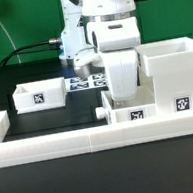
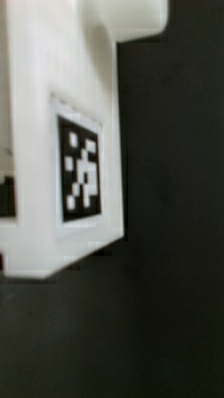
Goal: Assemble drawer
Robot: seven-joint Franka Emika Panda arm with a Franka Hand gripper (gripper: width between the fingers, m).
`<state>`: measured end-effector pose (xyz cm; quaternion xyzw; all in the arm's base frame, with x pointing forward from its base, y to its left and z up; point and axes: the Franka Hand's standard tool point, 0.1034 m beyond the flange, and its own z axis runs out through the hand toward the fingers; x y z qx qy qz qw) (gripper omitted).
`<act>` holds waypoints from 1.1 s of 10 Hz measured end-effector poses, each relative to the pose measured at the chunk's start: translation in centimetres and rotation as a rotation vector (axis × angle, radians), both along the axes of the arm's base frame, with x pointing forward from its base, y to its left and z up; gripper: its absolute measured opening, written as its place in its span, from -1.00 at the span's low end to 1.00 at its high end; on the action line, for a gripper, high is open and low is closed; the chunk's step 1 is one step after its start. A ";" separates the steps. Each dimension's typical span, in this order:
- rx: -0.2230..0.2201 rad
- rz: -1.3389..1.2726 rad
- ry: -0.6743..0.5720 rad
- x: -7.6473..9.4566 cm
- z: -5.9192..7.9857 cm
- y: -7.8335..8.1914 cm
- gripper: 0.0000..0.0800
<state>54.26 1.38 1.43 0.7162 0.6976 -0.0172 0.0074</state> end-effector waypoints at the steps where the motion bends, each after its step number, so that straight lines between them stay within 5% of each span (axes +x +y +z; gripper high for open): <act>1: 0.001 -0.033 -0.003 0.0 0.0 0.1 -0.90; 6: 0.000 -0.089 -0.004 -0.2 0.0 0.0 -0.88; 8: -0.001 -0.092 -0.007 -0.1 0.2 -0.2 -0.02; 9: -0.001 -0.092 -0.008 0.0 0.2 -0.2 -0.02; 10: -0.001 -0.093 -0.009 0.1 0.3 -0.2 0.45; 11: -0.001 -0.094 -0.012 0.1 0.4 -0.2 0.57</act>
Offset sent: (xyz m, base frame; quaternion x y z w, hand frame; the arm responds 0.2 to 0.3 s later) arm -0.0039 0.0140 -0.0078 -0.0142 0.0081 0.0544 0.9984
